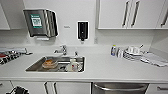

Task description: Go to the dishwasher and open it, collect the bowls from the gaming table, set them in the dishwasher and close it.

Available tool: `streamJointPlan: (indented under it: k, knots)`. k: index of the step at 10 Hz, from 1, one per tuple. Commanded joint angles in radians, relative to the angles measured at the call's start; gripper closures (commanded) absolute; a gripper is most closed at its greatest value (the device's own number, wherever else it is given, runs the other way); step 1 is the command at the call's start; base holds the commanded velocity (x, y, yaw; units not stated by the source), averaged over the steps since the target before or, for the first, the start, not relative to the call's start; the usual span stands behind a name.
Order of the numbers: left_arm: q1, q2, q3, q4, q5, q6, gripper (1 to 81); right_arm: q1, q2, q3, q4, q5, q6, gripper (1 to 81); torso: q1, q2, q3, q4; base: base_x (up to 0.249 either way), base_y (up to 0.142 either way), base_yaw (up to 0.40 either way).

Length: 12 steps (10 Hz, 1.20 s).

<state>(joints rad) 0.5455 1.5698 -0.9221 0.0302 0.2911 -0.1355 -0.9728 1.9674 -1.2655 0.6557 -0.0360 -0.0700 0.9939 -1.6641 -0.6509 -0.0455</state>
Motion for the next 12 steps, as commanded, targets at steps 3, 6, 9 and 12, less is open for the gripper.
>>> streamJointPlan:
  k: [3,6,9,12]
  knots:
    - [-0.097,-0.013,-0.004,-0.004,0.010,-0.003,1.0,0.202,-0.063,0.035,0.084,-0.108,0.007,1.0,0.007,-0.012,0.000,0.000,0.000,0.000,0.000]
    - [-0.097,0.029,-0.035,0.005,0.011,-0.001,1.0,0.309,-0.108,0.043,0.166,-0.193,0.022,1.0,0.007,-0.011,0.000,0.000,0.000,0.000,0.000]
    - [-0.120,0.084,-0.027,0.020,-0.001,0.007,1.0,0.397,-0.118,-0.043,0.282,-0.262,0.128,1.0,0.007,-0.011,0.000,0.000,0.000,0.000,0.000]
    - [-0.152,0.136,-0.052,0.020,-0.007,0.002,1.0,0.466,-0.083,-0.181,0.288,-0.372,0.408,1.0,0.007,-0.011,0.000,0.000,0.000,0.000,0.000]
